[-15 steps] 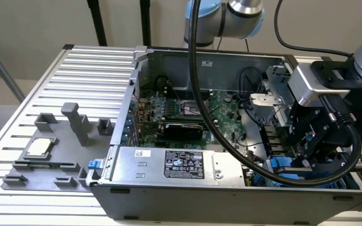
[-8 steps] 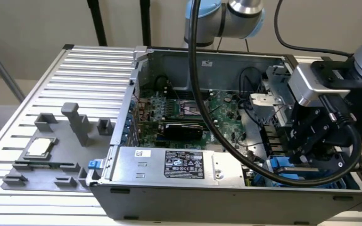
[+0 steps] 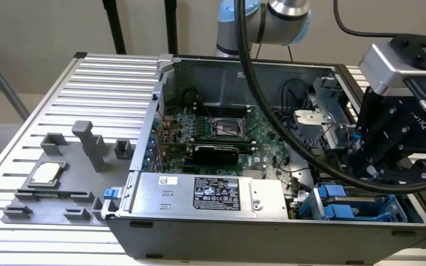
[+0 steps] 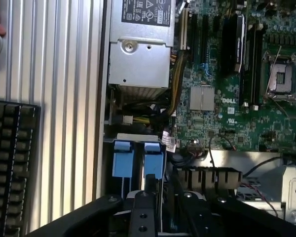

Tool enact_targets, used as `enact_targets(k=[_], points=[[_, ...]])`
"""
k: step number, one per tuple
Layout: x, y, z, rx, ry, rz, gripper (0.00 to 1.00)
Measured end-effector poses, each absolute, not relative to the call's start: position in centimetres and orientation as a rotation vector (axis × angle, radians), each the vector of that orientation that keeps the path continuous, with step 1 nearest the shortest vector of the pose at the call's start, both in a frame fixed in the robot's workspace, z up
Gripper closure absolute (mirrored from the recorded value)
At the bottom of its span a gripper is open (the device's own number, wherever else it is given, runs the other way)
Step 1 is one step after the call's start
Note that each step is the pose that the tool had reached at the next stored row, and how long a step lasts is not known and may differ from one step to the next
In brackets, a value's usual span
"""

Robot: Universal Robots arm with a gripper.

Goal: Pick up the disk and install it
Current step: 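Insert the first disk wire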

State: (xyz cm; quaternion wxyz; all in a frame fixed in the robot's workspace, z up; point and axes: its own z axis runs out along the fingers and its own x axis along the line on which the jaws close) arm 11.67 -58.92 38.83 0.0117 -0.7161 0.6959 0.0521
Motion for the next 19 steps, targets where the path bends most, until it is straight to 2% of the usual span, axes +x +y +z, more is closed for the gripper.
enact_targets(k=[8, 19], points=[[15.2, -58.8, 39.0, -2.232, 2.169, 0.164, 1.00], [17.7, -57.2, 37.0, -2.233, 2.168, 0.164, 1.00]])
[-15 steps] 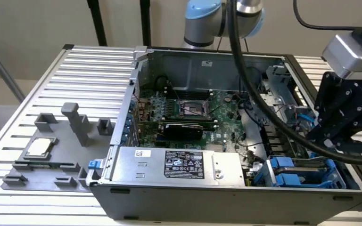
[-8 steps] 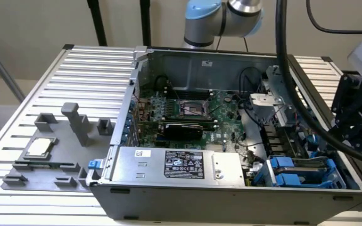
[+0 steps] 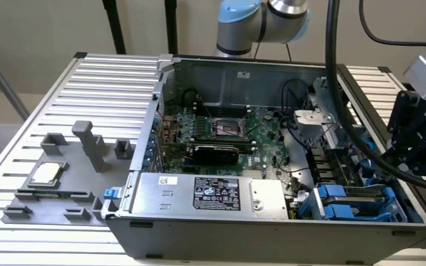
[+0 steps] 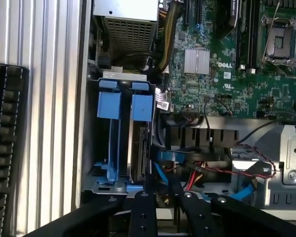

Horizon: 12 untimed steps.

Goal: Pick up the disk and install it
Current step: 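Insert the first disk wire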

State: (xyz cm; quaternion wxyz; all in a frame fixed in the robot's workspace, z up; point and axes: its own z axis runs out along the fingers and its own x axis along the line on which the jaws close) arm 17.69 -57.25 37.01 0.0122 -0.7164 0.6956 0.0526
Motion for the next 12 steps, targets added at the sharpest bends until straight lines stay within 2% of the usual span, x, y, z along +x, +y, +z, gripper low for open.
enact_targets(k=[12], points=[[17.2, -56.6, 35.1, -2.238, 2.167, 0.161, 1.00]])
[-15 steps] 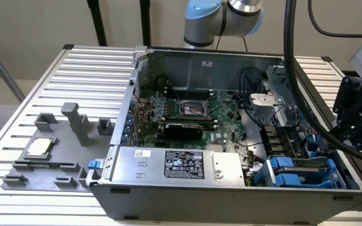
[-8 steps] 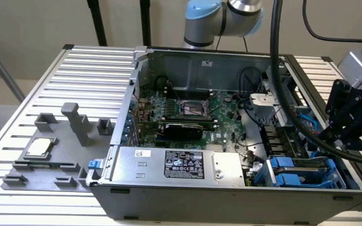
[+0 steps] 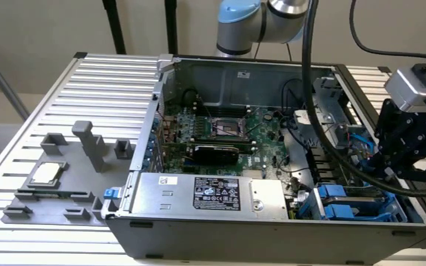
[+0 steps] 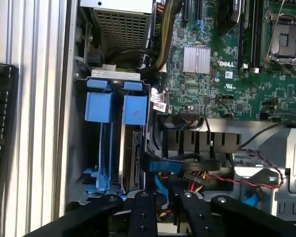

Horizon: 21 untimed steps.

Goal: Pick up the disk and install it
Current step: 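Insert the first disk wire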

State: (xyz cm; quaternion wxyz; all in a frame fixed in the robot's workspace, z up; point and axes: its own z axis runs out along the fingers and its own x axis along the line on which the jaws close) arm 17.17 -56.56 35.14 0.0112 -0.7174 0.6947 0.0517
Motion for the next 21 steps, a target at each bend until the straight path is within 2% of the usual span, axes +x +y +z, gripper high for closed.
enact_targets(k=[4, 5, 13, 21], points=[[16.4, -55.8, 34.8, -2.239, 2.168, 0.159, 1.00], [16.1, -55.6, 34.8, -2.240, 2.168, 0.158, 0.00], [13.6, -55.8, 34.7, -2.244, 2.165, 0.157, 0.00], [13.4, -58.7, 34.9, -2.244, 2.164, 0.159, 0.00]])
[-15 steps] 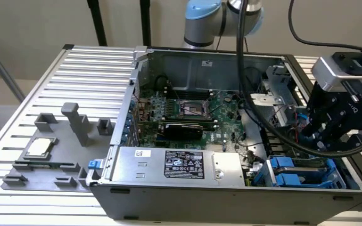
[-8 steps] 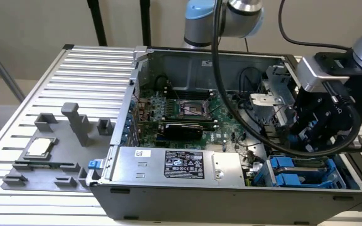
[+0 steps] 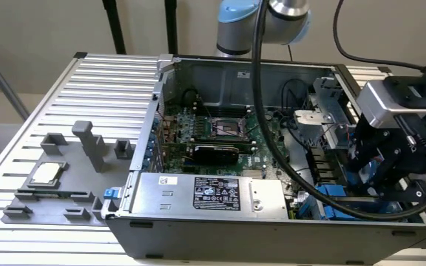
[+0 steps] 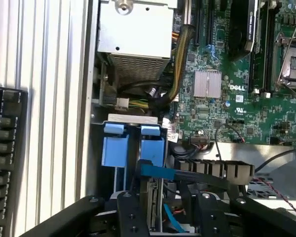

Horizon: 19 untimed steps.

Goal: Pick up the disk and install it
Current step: 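Insert the first disk wire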

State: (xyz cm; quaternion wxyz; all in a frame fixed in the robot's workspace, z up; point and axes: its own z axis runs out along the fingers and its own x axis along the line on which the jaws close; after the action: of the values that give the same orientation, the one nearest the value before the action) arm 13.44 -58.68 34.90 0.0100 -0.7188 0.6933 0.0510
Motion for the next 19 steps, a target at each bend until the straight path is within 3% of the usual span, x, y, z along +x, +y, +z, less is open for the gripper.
enact_targets(k=[19], points=[[16.5, -60.0, 35.6, -2.282, 2.086, 0.199, 0.00]])
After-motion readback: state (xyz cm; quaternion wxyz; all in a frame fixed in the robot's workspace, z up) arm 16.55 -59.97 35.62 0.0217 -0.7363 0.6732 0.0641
